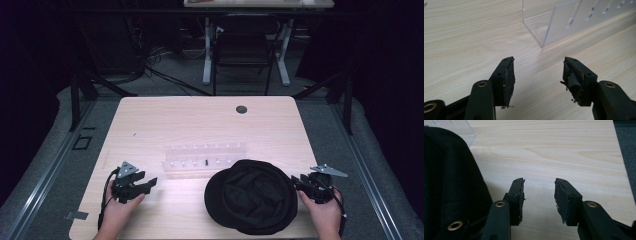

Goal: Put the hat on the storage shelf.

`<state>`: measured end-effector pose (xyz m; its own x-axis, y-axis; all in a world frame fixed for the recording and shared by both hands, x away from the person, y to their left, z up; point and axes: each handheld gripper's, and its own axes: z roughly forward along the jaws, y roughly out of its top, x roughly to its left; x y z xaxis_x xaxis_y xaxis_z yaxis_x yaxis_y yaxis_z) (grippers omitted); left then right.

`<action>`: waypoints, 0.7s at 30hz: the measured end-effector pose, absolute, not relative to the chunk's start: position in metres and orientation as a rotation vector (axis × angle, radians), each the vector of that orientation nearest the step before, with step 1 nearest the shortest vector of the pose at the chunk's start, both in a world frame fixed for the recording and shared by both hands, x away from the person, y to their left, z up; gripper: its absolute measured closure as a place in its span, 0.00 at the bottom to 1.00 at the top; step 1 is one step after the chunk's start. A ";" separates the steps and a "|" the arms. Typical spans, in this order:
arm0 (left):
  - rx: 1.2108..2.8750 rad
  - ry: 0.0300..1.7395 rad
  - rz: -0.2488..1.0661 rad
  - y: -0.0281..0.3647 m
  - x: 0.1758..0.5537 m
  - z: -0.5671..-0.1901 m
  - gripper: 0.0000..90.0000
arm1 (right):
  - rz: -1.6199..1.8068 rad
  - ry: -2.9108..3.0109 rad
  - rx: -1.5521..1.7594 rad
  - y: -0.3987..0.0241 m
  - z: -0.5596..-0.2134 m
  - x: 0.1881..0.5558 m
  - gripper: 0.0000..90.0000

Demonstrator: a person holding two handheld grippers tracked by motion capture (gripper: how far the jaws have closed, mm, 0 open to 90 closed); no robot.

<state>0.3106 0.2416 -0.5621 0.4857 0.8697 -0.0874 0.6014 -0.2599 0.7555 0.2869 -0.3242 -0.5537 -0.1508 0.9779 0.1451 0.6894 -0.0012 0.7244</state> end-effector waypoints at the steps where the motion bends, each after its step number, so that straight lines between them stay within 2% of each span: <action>1: 1.976 1.215 0.453 0.242 0.311 -0.562 0.47 | 0.958 1.878 1.712 -0.324 -0.553 0.287 0.65; 10: 1.979 1.231 0.450 0.245 0.311 -0.562 0.48 | 0.935 1.892 1.760 -0.321 -0.543 0.287 0.61; 16: 1.979 1.218 0.463 0.246 0.306 -0.559 0.48 | 0.880 1.924 1.736 -0.313 -0.518 0.281 0.62; 21: 1.995 1.205 0.449 0.243 0.309 -0.561 0.48 | 0.851 1.991 1.747 -0.310 -0.501 0.280 0.68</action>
<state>0.3090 0.2433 -0.5608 0.4951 0.8652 -0.0792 0.6023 -0.2761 0.7490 0.2805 -0.3096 -0.5007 -0.1727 0.9776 0.1200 0.7626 0.0556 0.6445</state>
